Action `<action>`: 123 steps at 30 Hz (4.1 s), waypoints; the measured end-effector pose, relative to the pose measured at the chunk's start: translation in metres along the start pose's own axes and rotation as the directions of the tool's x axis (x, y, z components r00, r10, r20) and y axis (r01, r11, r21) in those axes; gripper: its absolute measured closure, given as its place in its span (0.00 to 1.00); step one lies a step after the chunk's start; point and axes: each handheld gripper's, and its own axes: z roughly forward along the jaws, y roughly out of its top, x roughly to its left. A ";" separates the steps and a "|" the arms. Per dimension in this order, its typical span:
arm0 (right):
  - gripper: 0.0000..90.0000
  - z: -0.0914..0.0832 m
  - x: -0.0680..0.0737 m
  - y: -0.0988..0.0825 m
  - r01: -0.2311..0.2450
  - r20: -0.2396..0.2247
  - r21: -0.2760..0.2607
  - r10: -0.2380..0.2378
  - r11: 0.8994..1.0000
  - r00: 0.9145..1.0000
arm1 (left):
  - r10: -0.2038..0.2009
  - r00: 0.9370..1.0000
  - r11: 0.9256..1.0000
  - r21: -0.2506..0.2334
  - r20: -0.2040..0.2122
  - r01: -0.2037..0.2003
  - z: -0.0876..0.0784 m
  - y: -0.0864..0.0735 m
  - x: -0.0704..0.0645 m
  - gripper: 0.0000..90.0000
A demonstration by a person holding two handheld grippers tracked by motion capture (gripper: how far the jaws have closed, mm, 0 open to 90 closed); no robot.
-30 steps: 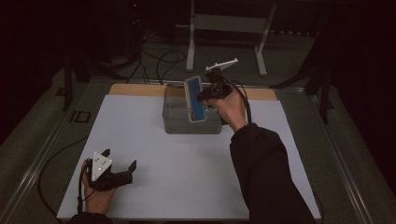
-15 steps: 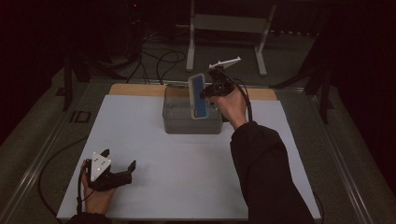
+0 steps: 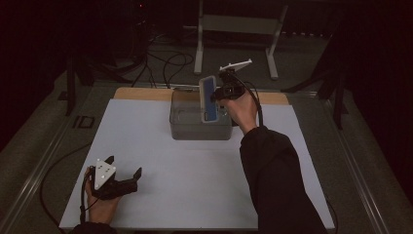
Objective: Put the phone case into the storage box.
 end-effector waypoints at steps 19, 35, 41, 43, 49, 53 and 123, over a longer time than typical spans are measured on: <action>0.90 0.006 -0.014 0.004 -0.036 0.042 0.007 0.036 0.999 0.999 | -0.001 1.000 1.000 -0.005 0.001 0.001 -0.001 0.000 0.001 0.00; 0.90 0.011 -0.023 0.006 -0.060 0.086 0.018 0.058 0.998 0.995 | -0.002 1.000 1.000 -0.006 0.003 0.002 -0.001 0.000 0.000 0.00; 0.90 0.012 -0.024 0.006 -0.059 0.097 0.026 0.056 0.998 0.994 | -0.002 1.000 1.000 -0.006 0.003 0.002 -0.001 0.000 0.000 0.00; 0.90 0.013 -0.025 0.007 -0.059 0.102 0.026 0.056 0.998 0.993 | -0.001 1.000 1.000 -0.007 0.003 0.002 -0.001 0.000 0.000 0.00; 0.91 0.015 -0.027 0.007 -0.063 0.114 0.032 0.059 0.997 0.992 | -0.003 1.000 1.000 -0.007 0.003 0.003 -0.001 0.000 0.001 0.00; 0.91 0.017 -0.028 0.007 -0.060 0.124 0.035 0.055 0.998 0.991 | -0.003 1.000 1.000 -0.007 0.003 0.003 -0.001 0.000 0.001 0.00; 0.90 0.053 -0.058 -0.009 -0.105 0.252 0.093 0.079 0.990 0.964 | -0.007 1.000 1.000 -0.010 0.001 0.007 -0.002 0.000 0.002 0.00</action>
